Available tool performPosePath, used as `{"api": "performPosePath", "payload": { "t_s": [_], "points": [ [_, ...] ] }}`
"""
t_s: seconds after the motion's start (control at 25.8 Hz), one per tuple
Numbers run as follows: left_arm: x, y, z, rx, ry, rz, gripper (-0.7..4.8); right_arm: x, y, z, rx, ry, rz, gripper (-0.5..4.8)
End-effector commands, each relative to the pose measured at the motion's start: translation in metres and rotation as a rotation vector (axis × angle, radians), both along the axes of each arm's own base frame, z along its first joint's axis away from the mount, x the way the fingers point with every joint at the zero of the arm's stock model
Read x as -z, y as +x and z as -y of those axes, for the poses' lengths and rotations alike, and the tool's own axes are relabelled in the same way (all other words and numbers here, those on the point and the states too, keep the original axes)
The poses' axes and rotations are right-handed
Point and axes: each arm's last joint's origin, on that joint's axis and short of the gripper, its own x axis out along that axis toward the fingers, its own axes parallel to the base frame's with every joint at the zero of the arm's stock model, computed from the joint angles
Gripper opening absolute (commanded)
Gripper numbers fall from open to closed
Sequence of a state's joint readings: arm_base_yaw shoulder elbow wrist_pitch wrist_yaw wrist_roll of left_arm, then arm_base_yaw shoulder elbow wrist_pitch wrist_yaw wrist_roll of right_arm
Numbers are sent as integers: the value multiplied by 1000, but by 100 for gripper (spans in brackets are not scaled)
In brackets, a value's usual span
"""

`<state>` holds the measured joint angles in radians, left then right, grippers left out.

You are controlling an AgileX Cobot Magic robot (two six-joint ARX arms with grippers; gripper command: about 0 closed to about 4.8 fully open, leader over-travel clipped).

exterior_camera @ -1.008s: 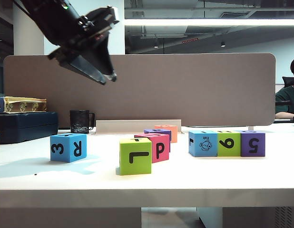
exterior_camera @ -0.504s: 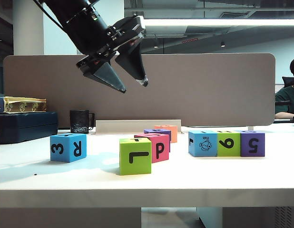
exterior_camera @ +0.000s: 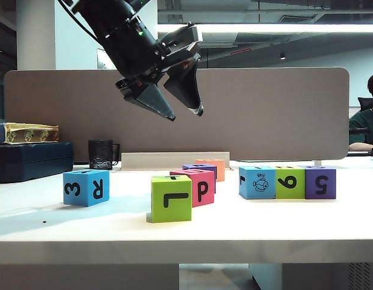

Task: Select the appropriate blocks from the scattered letter blocks on the table and arrange them in a row to spell out "TURING".

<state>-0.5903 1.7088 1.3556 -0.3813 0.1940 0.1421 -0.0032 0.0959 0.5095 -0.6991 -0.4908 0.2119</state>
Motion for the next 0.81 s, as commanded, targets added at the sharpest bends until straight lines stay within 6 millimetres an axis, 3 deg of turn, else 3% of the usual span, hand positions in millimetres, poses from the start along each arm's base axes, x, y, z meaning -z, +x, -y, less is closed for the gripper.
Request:
{"api": "performPosePath", "payload": {
  "t_s": [0.04,0.43,0.74,0.81],
  "points": [
    [-9,12,6,2,4,3,342,-3,0,0,-2,-2,20,-1],
    [-6,39,23,18,55,-38,341,-3,0,0,-2,-2,21,-1],
    [4,71,17,53,135,-42,345,-3,0,0,-2,-2,17,-1],
    [9,74,16,91,172,-22,375,-2,-1,0,-5,-1,10,-1]
  ]
}}
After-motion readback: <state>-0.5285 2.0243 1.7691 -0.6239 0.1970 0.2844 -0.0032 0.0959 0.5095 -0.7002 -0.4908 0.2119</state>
